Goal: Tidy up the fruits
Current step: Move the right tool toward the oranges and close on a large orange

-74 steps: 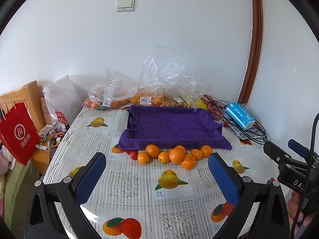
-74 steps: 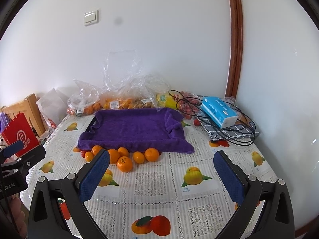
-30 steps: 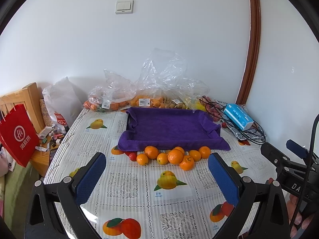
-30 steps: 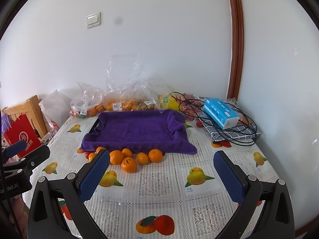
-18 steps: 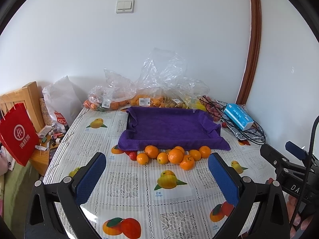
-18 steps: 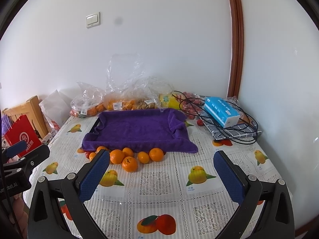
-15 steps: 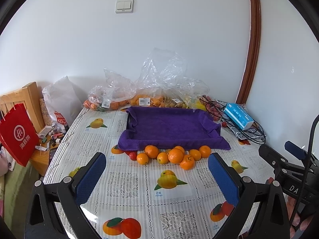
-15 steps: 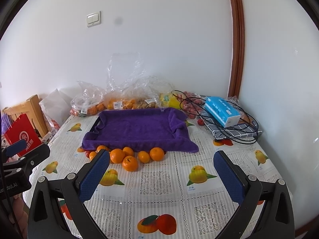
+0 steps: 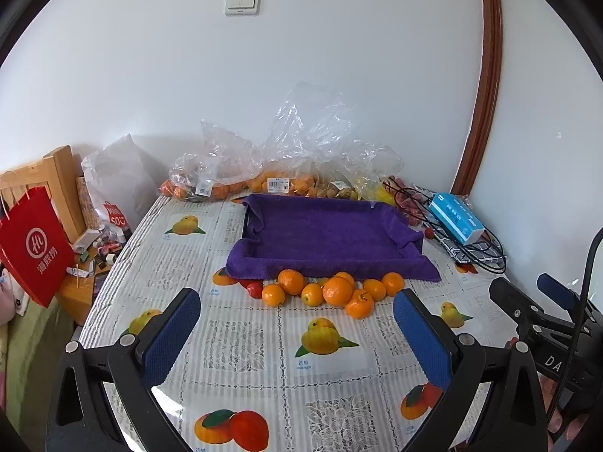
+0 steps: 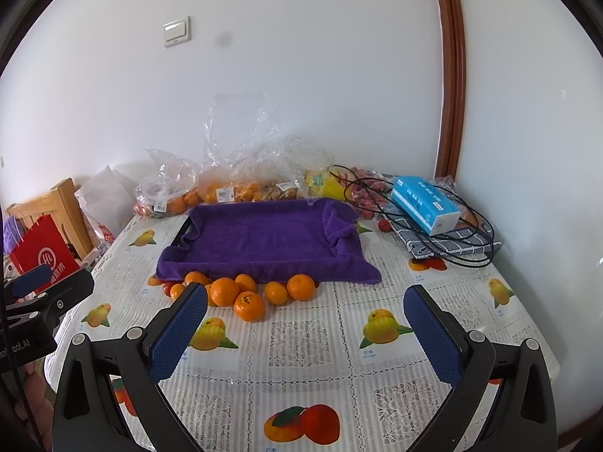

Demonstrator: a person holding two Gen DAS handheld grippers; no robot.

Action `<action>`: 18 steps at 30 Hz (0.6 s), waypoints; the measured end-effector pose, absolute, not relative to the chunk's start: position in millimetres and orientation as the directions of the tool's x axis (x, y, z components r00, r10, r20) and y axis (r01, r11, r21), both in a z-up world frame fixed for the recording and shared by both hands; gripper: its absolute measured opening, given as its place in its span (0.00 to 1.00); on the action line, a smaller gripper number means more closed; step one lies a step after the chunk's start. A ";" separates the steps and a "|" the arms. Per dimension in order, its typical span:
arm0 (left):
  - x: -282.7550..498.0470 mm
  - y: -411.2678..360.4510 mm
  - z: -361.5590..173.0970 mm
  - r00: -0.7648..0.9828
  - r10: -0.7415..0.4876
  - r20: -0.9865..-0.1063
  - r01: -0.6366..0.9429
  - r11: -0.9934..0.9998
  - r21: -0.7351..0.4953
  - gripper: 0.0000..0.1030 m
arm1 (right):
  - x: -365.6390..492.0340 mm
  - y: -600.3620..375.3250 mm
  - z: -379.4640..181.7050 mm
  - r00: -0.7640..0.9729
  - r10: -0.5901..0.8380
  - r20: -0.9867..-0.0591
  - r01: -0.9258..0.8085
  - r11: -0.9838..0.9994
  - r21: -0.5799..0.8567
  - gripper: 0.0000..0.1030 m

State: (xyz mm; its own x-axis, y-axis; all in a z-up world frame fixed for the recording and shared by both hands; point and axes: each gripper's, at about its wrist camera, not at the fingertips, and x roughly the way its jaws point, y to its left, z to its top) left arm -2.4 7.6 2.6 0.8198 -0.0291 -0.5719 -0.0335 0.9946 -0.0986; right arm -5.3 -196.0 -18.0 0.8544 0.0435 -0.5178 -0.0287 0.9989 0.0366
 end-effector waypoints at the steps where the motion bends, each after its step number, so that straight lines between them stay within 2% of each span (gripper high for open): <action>1: 0.0 8.9 0.9 0.814 -0.024 -0.580 -0.041 0.994 -0.099 1.00 | -2.8 -195.0 -19.9 0.850 0.043 -0.525 -0.027 0.999 0.038 0.99; 11: 27.6 25.1 -30.5 0.759 0.038 -0.650 -0.119 0.990 -0.082 1.00 | 28.5 -177.5 -49.8 0.819 0.026 -0.573 -0.035 0.999 -0.004 1.00; 18: 49.4 39.3 -55.0 0.747 0.024 -0.664 -0.116 0.989 -0.095 1.00 | 61.4 -179.1 -79.8 0.783 -0.008 -0.622 -0.011 1.000 -0.026 1.00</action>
State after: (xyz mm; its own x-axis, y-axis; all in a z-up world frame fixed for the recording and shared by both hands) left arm 49.4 39.3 -55.0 0.7472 0.0240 -0.6641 -0.1161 0.9887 -0.0949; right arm 61.4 -179.1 -79.8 0.7831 -0.0080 -0.6218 -0.0105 0.9996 -0.0262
